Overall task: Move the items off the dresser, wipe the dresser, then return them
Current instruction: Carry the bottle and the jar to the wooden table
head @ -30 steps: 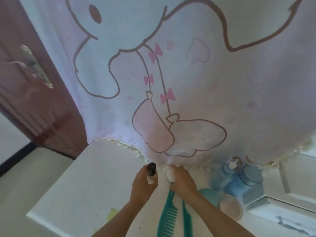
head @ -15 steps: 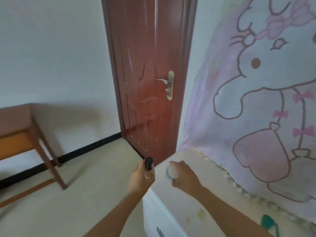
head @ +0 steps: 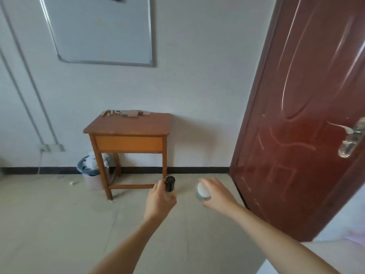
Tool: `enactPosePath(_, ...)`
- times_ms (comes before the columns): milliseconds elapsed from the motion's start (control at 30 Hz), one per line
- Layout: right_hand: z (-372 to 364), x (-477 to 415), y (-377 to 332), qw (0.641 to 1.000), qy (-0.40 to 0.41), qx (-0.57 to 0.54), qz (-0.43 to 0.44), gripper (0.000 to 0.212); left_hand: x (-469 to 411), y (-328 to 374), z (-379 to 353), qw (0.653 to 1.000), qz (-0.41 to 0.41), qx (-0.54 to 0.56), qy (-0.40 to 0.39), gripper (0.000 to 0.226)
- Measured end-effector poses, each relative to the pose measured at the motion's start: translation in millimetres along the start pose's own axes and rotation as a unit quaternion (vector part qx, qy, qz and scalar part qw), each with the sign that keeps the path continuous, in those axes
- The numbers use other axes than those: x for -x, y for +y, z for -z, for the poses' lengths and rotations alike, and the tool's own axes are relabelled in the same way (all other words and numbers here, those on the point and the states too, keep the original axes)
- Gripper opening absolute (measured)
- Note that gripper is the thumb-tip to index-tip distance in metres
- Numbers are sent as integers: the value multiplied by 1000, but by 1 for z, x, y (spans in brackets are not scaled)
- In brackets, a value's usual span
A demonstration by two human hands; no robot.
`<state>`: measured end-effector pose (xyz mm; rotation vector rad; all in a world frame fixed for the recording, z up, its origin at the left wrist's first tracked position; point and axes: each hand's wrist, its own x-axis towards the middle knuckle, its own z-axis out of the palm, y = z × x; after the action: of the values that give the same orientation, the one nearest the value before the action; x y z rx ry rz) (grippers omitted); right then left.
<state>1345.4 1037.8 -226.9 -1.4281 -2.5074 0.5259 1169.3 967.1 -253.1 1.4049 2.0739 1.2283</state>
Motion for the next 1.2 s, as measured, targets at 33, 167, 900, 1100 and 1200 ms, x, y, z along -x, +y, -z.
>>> enactPosePath(33,-1,-12,-8,1000,-1,-5,14,69,-7,-4,6,1000,8,-5,14,13)
enactPosePath(167,3,-60,-22,999,4,-2,53,68,-41,-10,21,999,21,-21,42,15)
enactPosePath(900,10,-365,24,986,-21,30,164,59,-308,-44,-15,984,119,14,131,18)
enactPosePath(1100,-13,-445,-10,981,-43,37,188,61,-373,-84,14,979,122,5,160,14)
enactPosePath(1200,-15,-493,-38,978,-37,37,200,62,-418,-97,39,979,106,10,173,15)
